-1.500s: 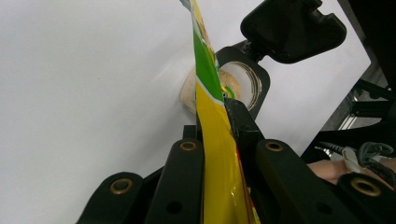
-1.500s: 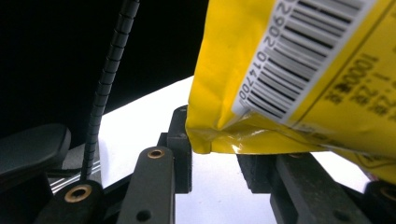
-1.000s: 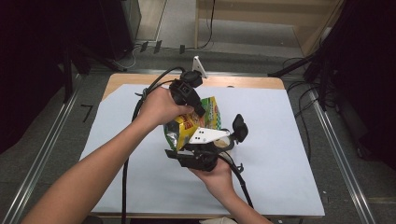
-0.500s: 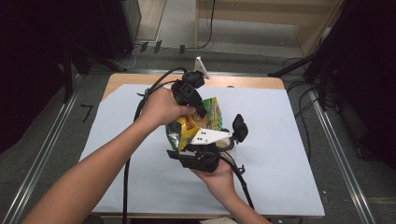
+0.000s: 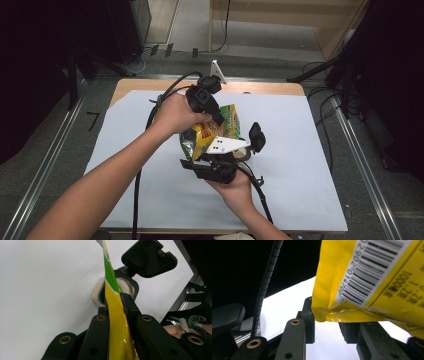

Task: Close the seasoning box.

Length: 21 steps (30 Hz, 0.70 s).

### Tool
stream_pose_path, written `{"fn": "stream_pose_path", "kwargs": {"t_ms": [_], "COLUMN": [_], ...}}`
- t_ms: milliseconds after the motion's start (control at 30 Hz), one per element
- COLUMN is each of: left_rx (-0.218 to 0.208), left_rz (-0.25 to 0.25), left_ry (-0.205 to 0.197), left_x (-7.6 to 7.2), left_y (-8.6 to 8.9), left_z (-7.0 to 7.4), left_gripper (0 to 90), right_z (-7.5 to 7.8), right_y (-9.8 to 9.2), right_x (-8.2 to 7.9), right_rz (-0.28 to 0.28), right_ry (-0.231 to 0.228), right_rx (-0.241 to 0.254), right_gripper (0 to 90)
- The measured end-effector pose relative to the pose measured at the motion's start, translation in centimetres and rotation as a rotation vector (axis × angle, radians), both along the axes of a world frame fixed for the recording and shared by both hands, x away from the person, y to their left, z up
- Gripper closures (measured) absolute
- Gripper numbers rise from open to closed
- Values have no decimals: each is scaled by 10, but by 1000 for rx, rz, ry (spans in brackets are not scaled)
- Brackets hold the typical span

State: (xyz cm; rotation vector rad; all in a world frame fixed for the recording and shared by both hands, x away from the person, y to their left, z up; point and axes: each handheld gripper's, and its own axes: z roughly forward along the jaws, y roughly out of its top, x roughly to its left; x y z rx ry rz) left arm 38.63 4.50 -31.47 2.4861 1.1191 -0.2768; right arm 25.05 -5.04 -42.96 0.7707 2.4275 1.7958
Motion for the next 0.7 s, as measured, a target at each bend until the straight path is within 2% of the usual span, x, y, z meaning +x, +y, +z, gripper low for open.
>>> {"fn": "stream_pose_path", "kwargs": {"t_ms": [700], "left_rx": [-2], "left_rz": [-2], "left_ry": [-1], "left_x": [0], "left_y": [-1], "left_z": [-1], "left_gripper": [862], "right_z": [-2], "right_y": [-1], "right_x": [0], "right_rz": [-4], "right_ry": [-4], "right_rx": [-12], "right_gripper": [702]}}
